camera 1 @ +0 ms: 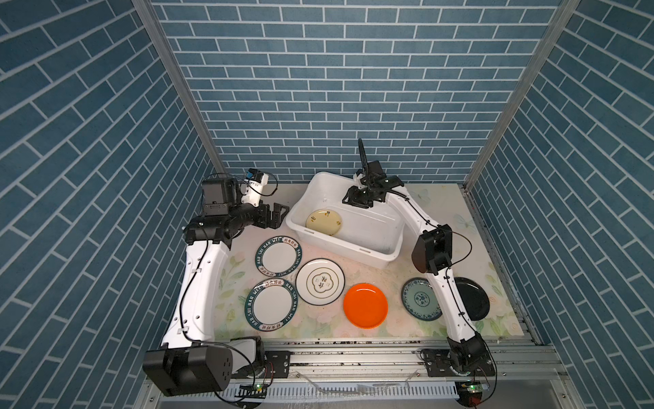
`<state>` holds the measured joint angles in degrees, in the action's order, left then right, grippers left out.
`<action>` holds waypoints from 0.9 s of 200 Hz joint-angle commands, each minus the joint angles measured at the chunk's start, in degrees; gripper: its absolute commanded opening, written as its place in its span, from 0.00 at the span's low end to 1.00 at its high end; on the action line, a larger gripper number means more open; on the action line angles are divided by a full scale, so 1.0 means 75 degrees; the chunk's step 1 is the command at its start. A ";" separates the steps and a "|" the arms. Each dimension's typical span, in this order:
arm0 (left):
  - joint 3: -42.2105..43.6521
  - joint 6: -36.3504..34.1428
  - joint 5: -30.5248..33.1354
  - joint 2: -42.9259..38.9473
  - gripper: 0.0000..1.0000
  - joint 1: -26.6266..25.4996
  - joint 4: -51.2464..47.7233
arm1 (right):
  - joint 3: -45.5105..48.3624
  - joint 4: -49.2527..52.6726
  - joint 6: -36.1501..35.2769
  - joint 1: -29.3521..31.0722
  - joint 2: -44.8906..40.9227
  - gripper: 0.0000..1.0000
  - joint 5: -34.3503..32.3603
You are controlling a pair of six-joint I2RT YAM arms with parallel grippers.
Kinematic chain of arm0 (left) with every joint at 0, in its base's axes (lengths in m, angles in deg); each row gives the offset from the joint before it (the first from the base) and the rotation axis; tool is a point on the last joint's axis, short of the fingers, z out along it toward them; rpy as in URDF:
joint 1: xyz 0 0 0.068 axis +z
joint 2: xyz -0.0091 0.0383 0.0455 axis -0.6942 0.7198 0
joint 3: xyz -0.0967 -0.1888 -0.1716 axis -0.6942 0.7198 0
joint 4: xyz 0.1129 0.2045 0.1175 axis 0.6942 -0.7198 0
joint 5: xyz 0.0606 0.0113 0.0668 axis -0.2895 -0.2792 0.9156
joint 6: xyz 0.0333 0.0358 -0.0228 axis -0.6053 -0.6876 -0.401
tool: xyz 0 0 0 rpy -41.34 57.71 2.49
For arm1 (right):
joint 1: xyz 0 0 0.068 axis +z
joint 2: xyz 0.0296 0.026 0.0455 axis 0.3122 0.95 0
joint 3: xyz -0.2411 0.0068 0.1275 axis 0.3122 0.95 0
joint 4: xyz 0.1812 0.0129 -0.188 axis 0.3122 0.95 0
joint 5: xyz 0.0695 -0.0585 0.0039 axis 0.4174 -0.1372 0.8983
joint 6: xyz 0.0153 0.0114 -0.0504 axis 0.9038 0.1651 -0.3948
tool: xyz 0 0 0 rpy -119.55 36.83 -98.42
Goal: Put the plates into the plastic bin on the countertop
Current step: 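Raise the right gripper out of the bin toward the black plate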
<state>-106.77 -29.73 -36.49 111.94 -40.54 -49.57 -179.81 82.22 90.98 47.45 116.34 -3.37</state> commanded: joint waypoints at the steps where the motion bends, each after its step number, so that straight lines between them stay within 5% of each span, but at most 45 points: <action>1: -0.0265 -0.0186 0.0115 0.0034 1.00 -0.0046 -0.0237 | -0.0150 0.0209 -0.0397 -0.0034 -0.0677 0.49 -0.0048; 47: -0.0405 -0.0335 0.0215 0.0049 1.00 -0.0052 -0.0323 | 0.1068 0.0212 -0.0832 -0.0034 -0.2325 0.49 -0.0867; 122: -0.0602 -0.0592 -0.0006 0.0125 1.00 -0.0098 -0.0583 | 0.8470 -0.1777 0.0292 -0.1166 -0.7922 0.52 -0.3382; 180: -0.0682 -0.0831 -0.0085 0.0270 1.00 -0.0370 -0.0805 | 1.2176 -0.1783 0.1151 -0.2805 -1.0563 0.63 -0.4460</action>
<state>-110.64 -34.36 -36.10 112.86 -42.18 -53.53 -95.38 69.17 94.98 28.91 43.05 -30.27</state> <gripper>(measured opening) 0.995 0.606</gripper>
